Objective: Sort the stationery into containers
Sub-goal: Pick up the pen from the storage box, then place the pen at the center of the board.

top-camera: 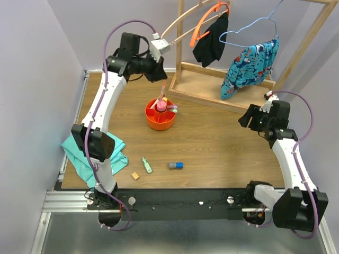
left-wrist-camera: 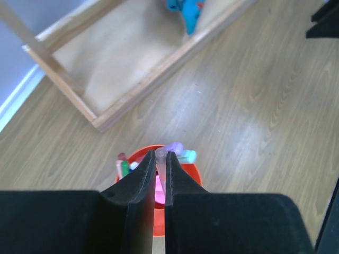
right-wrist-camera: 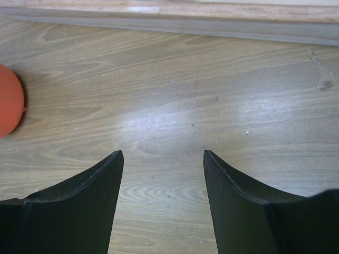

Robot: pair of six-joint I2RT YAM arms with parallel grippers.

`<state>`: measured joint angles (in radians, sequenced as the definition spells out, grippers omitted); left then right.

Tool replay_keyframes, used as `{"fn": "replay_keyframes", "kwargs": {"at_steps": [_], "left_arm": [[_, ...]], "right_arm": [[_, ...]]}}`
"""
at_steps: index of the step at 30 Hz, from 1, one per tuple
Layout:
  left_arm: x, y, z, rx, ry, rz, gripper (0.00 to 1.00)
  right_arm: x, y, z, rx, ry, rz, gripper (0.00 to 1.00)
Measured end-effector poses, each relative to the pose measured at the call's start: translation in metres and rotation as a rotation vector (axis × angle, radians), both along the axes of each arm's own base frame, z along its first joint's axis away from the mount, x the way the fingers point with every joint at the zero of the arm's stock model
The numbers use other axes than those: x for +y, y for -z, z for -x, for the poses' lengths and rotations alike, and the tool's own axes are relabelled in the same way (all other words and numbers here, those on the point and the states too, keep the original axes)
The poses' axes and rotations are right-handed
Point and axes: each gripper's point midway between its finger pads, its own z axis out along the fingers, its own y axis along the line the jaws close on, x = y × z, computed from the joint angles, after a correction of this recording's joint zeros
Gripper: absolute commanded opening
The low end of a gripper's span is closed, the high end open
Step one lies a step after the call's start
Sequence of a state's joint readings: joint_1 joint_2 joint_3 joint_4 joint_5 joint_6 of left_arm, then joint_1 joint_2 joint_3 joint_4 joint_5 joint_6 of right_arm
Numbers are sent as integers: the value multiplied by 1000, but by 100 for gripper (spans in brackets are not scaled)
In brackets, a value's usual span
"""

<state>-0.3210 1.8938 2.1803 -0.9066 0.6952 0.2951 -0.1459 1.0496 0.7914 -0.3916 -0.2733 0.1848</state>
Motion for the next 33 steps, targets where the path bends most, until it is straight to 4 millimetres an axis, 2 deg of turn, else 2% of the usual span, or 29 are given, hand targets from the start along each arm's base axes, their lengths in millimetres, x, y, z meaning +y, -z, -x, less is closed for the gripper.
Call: {"fn": "replay_keyframes", "kwargs": {"at_steps": [2, 5, 8, 16, 27, 28, 33], "left_arm": [[14, -2, -13, -6, -37, 32, 9], [42, 8, -27, 7, -111, 60, 9], [55, 15, -38, 8, -147, 69, 9], [48, 36, -44, 12, -129, 73, 9], [61, 95, -55, 90, -145, 31, 10], [61, 100, -54, 99, -144, 27, 16], [65, 120, -51, 135, -154, 9, 33]], "right_arm": [[-1, -2, -3, -2, 3, 4, 70], [-4, -8, -8, -13, 10, 13, 70], [-6, -12, -10, -21, 14, 22, 70], [-12, -8, -14, -7, 22, 39, 70], [-18, -7, -18, 3, 28, 61, 70], [-19, -6, -18, 6, 28, 62, 70], [-19, -4, -19, 13, 27, 61, 70]]}}
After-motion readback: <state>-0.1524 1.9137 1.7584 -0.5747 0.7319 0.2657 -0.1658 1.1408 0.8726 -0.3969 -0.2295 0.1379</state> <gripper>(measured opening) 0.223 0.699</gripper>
